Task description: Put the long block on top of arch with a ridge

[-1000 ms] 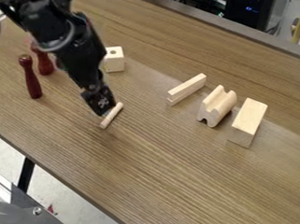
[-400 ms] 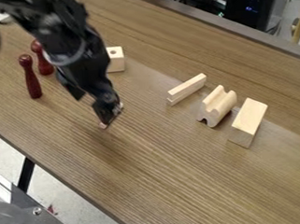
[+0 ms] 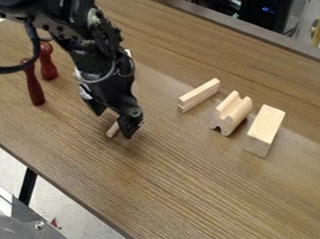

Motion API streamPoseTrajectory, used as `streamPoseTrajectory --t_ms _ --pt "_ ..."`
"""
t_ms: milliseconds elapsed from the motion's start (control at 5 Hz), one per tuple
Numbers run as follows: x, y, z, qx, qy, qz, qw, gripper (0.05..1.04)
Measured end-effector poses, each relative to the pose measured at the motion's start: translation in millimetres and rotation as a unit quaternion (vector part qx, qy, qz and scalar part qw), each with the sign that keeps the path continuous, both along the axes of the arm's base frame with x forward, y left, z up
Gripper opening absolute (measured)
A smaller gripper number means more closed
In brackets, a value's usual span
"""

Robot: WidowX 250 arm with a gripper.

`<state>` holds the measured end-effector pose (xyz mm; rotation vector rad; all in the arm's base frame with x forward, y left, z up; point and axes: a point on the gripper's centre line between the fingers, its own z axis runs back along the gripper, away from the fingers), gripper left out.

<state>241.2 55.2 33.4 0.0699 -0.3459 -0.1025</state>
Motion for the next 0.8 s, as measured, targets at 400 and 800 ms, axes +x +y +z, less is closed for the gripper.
streamPoseTrajectory --t_ms 400,800 --pt "15.8 4.7 -8.7 -0.008 -0.001 0.020 0.9998 0.675" --pt "16.6 6.5 -9.1 -0.007 0.008 0.008 0.9999 0.152"
